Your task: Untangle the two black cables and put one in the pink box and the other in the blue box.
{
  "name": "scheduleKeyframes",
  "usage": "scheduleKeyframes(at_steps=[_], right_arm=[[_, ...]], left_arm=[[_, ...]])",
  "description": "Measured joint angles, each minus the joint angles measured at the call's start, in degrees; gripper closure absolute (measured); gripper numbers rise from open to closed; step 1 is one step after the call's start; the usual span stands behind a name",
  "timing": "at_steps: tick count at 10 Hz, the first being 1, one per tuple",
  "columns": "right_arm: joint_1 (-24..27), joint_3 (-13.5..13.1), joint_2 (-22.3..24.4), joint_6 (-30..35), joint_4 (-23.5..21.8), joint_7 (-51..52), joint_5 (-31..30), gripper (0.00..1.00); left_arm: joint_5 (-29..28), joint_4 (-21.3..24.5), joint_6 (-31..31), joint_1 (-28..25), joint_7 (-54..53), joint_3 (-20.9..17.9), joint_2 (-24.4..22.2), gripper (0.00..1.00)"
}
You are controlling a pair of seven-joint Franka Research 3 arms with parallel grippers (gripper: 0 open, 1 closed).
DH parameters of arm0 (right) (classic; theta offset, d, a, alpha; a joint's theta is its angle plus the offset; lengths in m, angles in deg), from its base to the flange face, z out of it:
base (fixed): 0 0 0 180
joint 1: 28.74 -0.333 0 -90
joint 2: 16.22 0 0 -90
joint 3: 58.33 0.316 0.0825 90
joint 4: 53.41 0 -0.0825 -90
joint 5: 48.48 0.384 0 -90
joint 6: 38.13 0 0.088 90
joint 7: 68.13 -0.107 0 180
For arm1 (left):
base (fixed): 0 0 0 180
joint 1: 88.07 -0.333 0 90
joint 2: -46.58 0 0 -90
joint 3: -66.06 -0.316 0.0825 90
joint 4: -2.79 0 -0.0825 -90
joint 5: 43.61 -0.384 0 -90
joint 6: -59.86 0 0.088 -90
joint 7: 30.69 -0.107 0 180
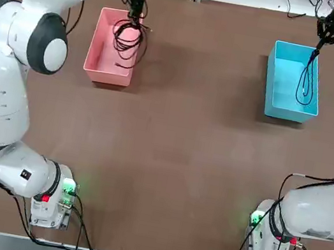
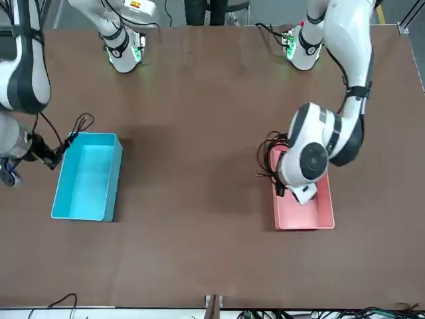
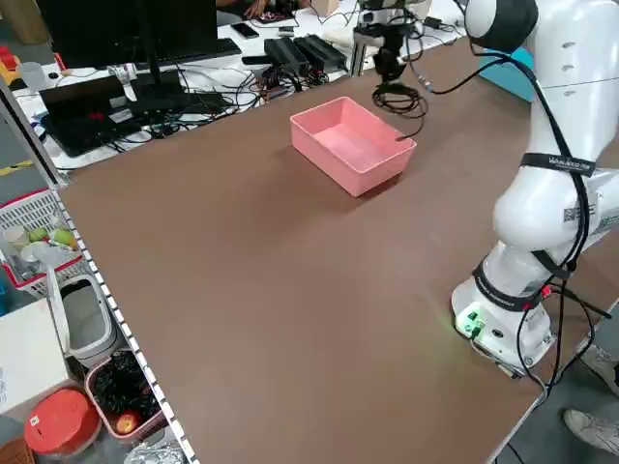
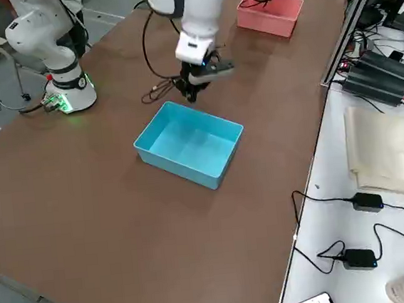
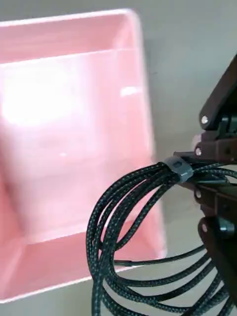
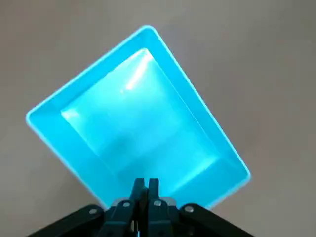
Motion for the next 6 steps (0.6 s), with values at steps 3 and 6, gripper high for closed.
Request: scheduleKeyframes(at_steps=[3, 6], right_arm=[[0.08, 0.33, -9.78, -7.76, 2.49, 0.22, -0.01, 0.94], [-0.03, 0.79, -13.55, -7.85, 5.96, 0.22, -0.01, 0.93]], left_arm=[[-1.86, 4.61, 4.67, -4.67, -6.35, 0.06, -0.01, 0.86], [-4.01, 7.68, 8.02, -5.58, -9.15, 0.08, 0.4, 0.85]])
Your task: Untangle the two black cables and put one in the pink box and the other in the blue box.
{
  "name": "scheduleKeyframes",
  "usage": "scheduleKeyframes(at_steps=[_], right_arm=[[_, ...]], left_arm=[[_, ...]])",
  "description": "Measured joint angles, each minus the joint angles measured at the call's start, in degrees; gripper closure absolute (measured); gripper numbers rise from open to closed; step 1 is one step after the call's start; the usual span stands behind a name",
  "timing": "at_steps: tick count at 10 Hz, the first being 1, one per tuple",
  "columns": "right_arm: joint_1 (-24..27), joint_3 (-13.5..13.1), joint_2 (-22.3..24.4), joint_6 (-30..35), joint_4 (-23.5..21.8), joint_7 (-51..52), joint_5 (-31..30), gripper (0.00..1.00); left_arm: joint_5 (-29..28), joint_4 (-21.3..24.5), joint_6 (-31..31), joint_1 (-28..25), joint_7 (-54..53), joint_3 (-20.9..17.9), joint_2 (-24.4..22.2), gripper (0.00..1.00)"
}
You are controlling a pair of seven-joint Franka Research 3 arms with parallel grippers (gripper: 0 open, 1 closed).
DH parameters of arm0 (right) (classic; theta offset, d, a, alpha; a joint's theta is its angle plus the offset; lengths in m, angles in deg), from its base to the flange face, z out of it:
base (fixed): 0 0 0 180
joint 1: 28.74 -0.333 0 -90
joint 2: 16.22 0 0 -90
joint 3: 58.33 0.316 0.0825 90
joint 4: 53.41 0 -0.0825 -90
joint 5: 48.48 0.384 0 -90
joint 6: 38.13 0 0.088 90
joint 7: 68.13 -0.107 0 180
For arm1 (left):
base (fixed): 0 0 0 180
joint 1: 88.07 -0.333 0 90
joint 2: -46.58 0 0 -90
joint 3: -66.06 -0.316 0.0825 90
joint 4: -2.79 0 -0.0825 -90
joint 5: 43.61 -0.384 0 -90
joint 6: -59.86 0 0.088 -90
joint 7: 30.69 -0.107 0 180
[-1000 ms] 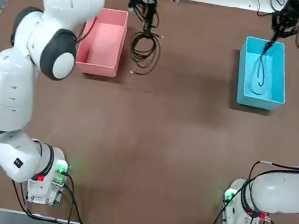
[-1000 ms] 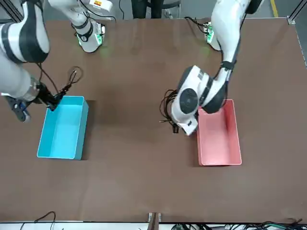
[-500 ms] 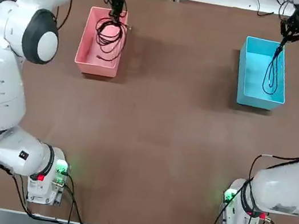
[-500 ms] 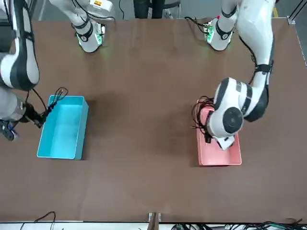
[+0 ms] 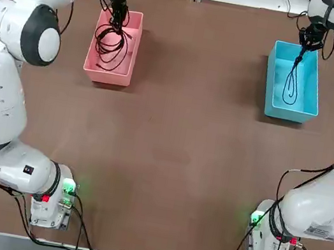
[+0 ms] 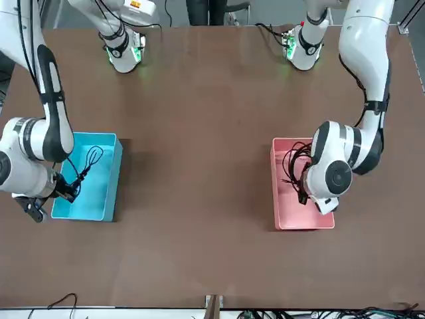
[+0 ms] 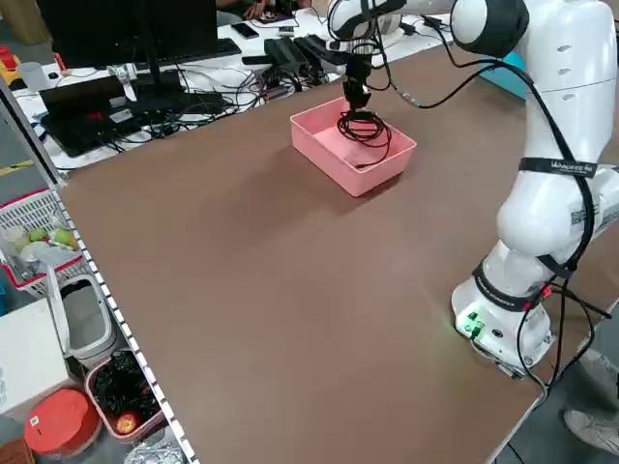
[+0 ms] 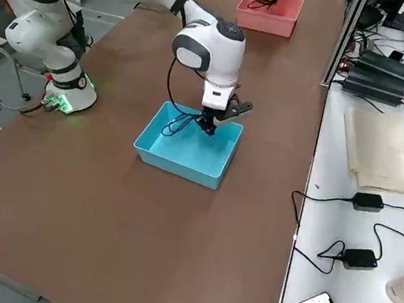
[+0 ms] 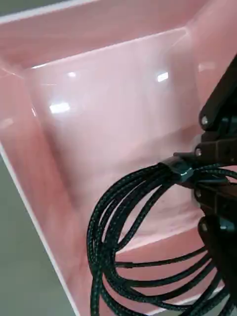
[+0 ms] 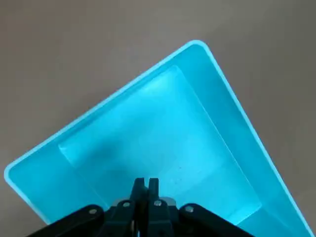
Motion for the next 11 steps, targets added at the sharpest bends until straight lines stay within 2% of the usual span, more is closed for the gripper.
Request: scheduleKeyframes(at_steps=[1, 4, 6, 7, 9, 11], right_arm=[[-0.07, 0.08, -0.08, 0.0, 0.11, 0.0, 0.0, 0.81], [-0.19, 0.26, -0.08, 0.06, 0.26, 0.08, 0.0, 0.37], [-0.76, 0.48, -0.09, 0.09, 0.32, 0.48, -0.01, 0.07], [-1.59, 0.59, -0.07, 0.15, 0.5, 0.66, -0.01, 0.0], [-3.77, 0.7, 0.62, 1.76, 1.86, 2.56, -0.06, 0.0], [-5.53, 0.74, 2.86, 10.6, 6.16, 8.01, -0.15, 0.0]], left_arm=[[-0.04, 0.16, 0.9, -0.24, -0.6, 0.12, 0.36, 0.73], [2.33, -0.98, 1.7, -0.48, -0.94, 0.63, 0.21, 0.28], [2.44, -2.66, 1.65, -0.6, -1.43, 0.73, -2.13, 0.01], [2.44, -2.95, 1.48, -0.71, -2.12, 0.73, -4.84, 0.0], [2.42, -2.83, -2.31, -0.66, -5.18, 0.83, -11.43, 0.0], [2.41, -2.35, -9.29, -0.83, -16.34, 0.81, -17.13, 0.0]])
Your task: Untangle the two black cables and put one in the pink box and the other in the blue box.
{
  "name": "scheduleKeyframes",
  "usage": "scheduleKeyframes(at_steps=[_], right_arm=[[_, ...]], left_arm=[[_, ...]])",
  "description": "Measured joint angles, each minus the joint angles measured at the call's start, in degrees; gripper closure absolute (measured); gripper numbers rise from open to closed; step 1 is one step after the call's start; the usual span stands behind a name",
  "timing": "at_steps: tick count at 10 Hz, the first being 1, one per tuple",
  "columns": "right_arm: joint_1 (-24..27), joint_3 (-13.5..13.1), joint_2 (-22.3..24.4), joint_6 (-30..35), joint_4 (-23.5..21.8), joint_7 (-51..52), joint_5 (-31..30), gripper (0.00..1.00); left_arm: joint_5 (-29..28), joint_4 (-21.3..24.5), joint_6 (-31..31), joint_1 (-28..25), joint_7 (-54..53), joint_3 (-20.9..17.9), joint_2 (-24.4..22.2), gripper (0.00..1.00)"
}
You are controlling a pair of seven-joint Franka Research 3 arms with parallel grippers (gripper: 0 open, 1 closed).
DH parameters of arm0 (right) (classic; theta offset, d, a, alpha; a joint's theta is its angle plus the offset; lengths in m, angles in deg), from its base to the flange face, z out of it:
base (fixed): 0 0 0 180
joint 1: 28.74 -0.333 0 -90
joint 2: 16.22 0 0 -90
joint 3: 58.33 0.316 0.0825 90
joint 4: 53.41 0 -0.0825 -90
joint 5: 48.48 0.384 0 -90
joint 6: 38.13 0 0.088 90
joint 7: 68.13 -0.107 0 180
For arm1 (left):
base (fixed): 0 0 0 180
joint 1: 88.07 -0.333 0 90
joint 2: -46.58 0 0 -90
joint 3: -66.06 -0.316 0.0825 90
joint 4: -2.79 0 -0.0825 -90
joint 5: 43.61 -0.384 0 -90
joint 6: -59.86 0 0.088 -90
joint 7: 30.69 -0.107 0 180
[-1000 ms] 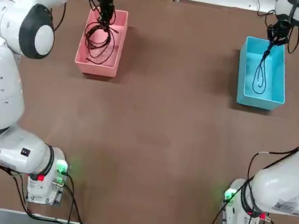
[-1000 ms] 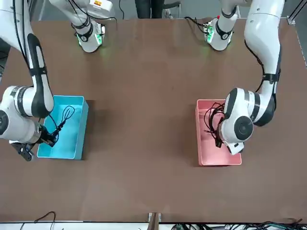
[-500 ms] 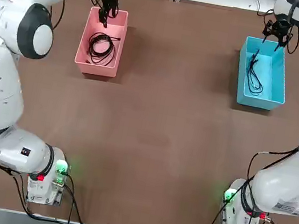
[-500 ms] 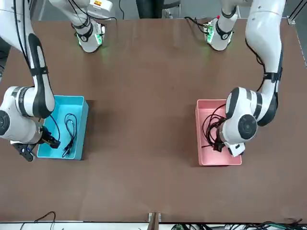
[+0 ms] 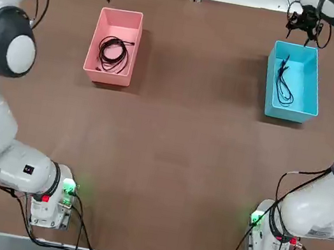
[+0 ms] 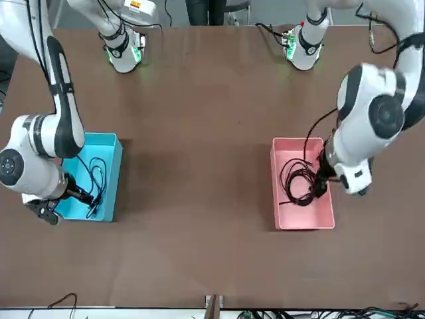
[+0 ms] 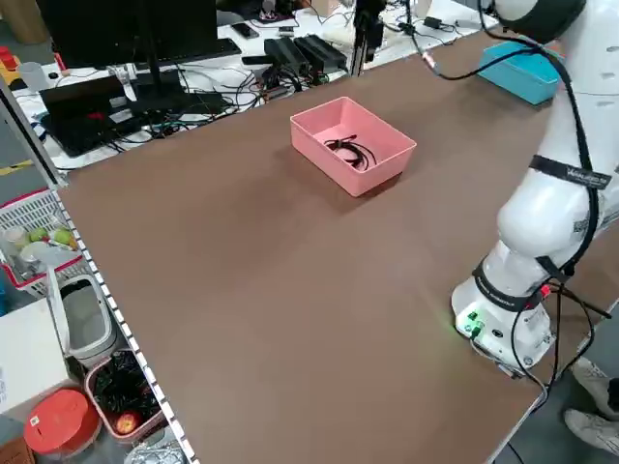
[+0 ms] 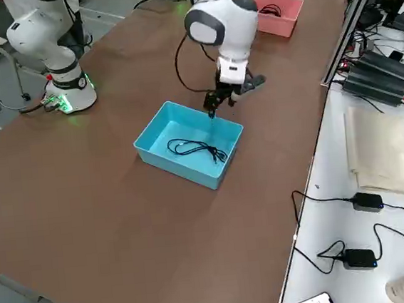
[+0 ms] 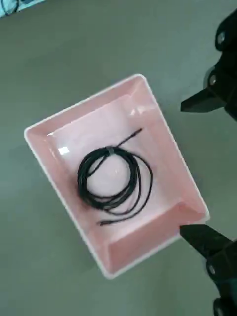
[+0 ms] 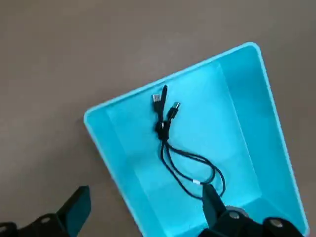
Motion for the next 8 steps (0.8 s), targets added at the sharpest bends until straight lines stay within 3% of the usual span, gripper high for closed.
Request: scheduleKeyframes(at_steps=[3, 6, 8], right_arm=[[0.36, -0.37, 3.92, 16.56, 12.09, 10.42, 0.0, 0.0], [0.7, -0.23, 12.0, 21.67, 13.33, 13.99, 0.14, 0.0], [0.3, 0.18, 13.59, 20.73, 10.88, 14.27, 1.42, 0.0]], left_arm=[[0.19, 0.39, -6.0, -3.17, -23.11, 0.03, -6.57, 0.0], [0.85, 0.21, -9.85, -5.75, -53.37, 1.24, -12.94, 0.0], [0.85, -0.96, -10.78, -7.7, -59.49, 3.35, -13.9, 0.0]])
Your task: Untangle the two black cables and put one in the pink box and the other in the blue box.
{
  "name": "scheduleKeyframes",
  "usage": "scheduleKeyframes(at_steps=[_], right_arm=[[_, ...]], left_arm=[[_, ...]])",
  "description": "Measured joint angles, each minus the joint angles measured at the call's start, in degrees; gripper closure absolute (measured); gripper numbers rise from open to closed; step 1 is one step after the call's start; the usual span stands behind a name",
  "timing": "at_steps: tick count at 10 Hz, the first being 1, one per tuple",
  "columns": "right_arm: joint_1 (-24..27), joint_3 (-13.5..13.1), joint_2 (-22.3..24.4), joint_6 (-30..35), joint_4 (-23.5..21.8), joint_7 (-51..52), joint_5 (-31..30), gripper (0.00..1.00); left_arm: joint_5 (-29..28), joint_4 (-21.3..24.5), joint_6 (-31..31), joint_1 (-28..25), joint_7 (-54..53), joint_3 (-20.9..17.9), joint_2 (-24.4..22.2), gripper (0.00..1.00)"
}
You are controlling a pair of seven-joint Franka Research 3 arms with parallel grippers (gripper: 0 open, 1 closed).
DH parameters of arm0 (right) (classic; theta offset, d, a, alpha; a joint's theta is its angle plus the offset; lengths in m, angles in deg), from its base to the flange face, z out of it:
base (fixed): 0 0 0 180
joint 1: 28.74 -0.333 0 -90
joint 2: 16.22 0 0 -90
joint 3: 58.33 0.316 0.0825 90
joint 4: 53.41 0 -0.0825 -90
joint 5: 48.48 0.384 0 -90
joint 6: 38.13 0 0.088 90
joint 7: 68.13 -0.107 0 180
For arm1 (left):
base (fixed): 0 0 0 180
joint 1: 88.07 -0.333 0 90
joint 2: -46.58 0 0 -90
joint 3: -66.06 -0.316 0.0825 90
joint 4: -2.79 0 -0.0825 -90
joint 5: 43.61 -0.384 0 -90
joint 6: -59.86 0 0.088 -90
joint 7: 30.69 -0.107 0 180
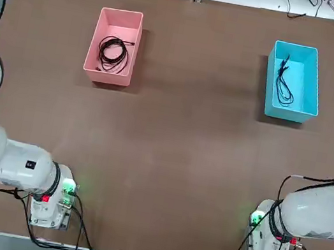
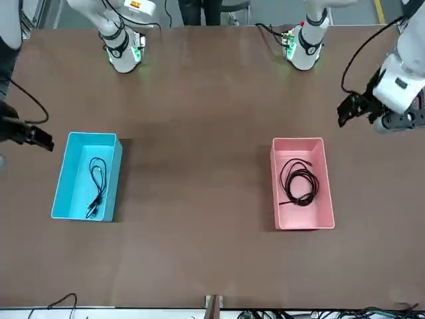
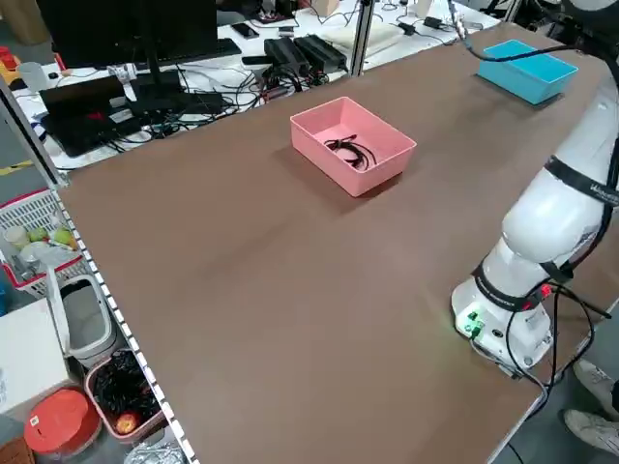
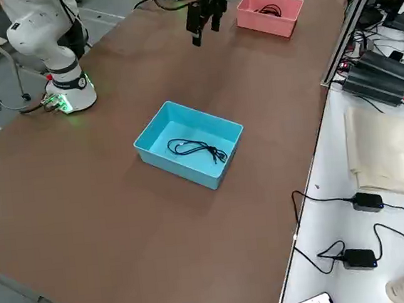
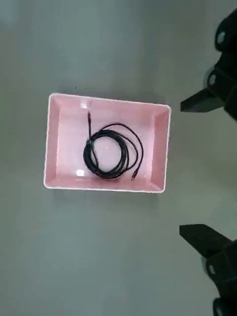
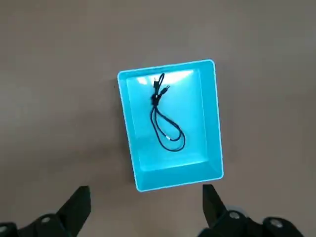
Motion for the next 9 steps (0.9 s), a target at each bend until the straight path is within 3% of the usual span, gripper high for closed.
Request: scheduleKeyframes(at_steps=[2, 9], right_arm=[[0.0, 0.03, 0.31, -1.35, -2.02, 1.86, 0.92, 0.0], [0.29, -0.29, 2.94, -0.16, -2.71, 4.36, 2.38, 0.0]], left_arm=[[0.0, -0.02, -0.01, -0.85, -1.87, 0.04, 0.34, 0.0], [0.01, -0.02, -0.07, -0.99, -2.12, 0.2, 0.94, 0.0]])
